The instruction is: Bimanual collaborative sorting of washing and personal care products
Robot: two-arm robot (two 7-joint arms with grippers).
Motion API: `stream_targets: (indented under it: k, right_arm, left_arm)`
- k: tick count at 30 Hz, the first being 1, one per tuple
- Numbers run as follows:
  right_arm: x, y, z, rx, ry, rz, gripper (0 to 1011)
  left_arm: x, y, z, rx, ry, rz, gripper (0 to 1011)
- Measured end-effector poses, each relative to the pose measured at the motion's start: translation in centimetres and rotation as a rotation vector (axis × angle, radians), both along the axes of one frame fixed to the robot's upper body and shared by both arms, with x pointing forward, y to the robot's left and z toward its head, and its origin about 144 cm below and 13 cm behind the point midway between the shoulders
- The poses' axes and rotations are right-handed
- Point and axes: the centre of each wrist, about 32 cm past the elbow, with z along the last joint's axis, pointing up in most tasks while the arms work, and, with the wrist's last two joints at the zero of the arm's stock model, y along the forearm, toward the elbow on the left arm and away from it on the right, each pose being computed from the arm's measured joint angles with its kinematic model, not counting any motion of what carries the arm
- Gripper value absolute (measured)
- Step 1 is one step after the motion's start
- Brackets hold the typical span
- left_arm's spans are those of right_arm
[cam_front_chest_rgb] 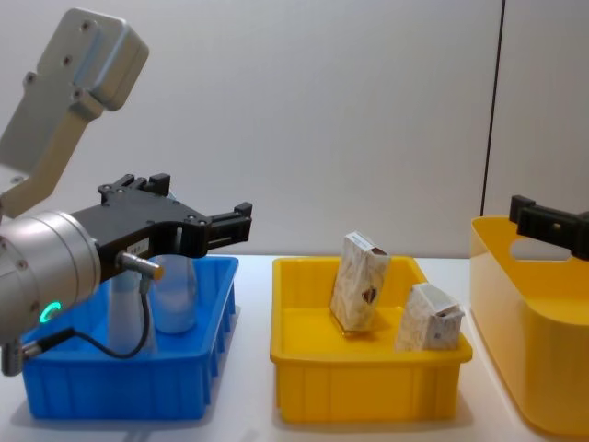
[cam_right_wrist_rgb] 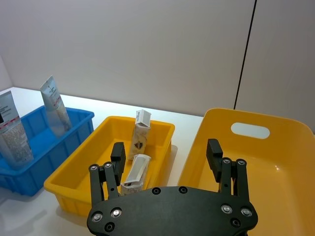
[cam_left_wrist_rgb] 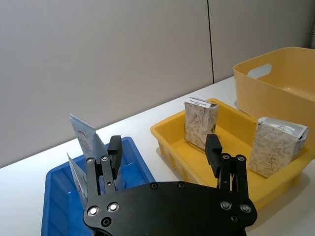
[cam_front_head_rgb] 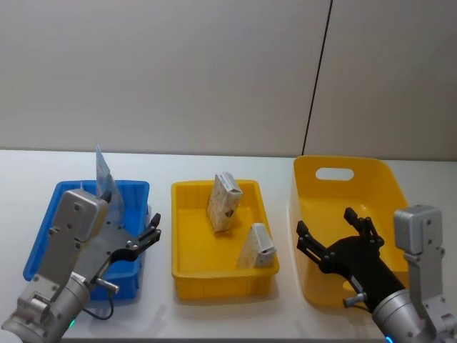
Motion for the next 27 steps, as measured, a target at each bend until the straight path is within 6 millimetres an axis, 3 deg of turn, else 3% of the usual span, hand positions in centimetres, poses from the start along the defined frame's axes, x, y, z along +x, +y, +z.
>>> stream_targets:
  k: [27]
  right_arm:
    - [0.00,0.00,0.00,0.000,0.000,0.000,1004]
  left_arm:
    - [0.00,0.00,0.00,0.000,0.000,0.000,1001]
